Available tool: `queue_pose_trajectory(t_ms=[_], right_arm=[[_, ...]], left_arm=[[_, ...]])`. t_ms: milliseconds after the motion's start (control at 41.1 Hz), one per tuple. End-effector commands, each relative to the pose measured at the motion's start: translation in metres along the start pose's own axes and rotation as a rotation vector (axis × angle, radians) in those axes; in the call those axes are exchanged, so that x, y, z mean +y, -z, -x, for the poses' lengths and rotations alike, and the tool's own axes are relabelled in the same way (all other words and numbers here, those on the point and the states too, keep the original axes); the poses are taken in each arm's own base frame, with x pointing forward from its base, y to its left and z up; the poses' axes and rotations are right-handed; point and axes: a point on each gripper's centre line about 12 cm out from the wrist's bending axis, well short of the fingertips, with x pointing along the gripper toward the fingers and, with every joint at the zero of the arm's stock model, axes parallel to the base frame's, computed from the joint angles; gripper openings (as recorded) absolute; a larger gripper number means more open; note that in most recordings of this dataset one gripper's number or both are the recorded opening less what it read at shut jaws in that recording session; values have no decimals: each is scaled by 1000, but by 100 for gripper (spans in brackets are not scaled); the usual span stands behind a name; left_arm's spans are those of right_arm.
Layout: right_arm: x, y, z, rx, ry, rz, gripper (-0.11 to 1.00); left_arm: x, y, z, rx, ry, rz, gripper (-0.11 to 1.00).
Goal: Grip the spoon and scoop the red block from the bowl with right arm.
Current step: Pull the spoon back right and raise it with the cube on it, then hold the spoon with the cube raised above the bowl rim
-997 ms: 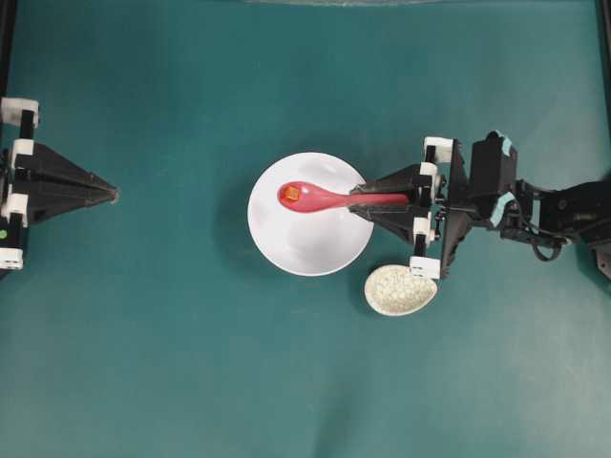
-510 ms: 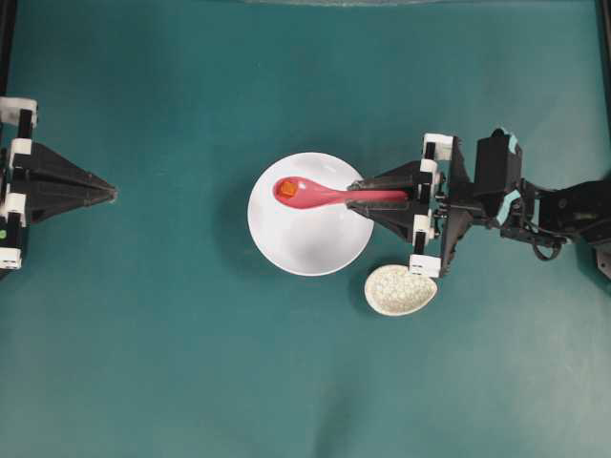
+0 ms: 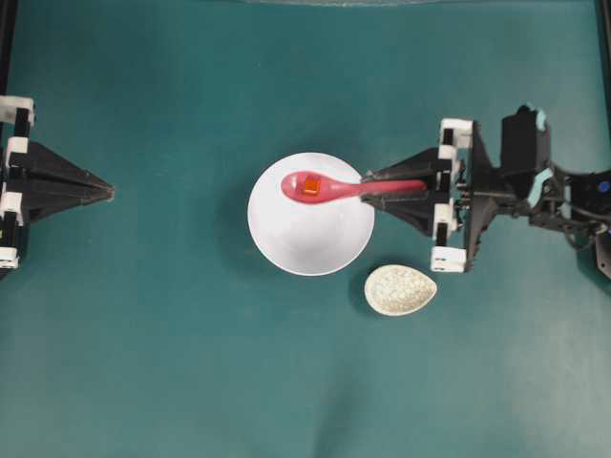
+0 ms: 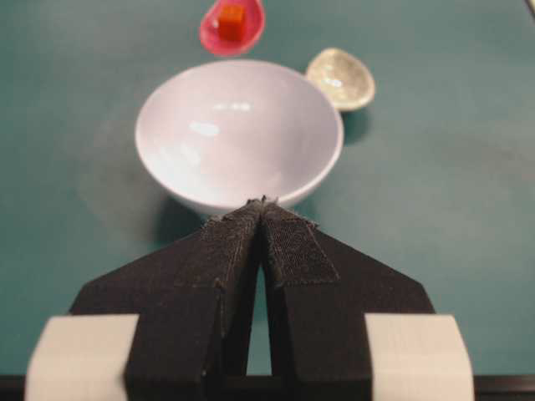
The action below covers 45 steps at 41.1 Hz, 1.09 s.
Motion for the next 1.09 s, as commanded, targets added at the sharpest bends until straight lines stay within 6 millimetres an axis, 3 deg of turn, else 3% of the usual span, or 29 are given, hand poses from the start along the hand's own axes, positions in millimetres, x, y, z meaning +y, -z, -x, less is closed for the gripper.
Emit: queue_pose_trajectory(t_ms=[0, 316, 1070], right_arm=[[2, -22, 2, -49, -7, -11, 25], [4, -38, 5, -19, -15, -10, 25], [2, -44, 1, -24, -7, 81, 25]], left_arm=[[0, -14, 2, -38, 0, 0, -1], [0, -15, 2, -43, 1, 2, -1], [0, -13, 2, -25, 0, 18, -1]])
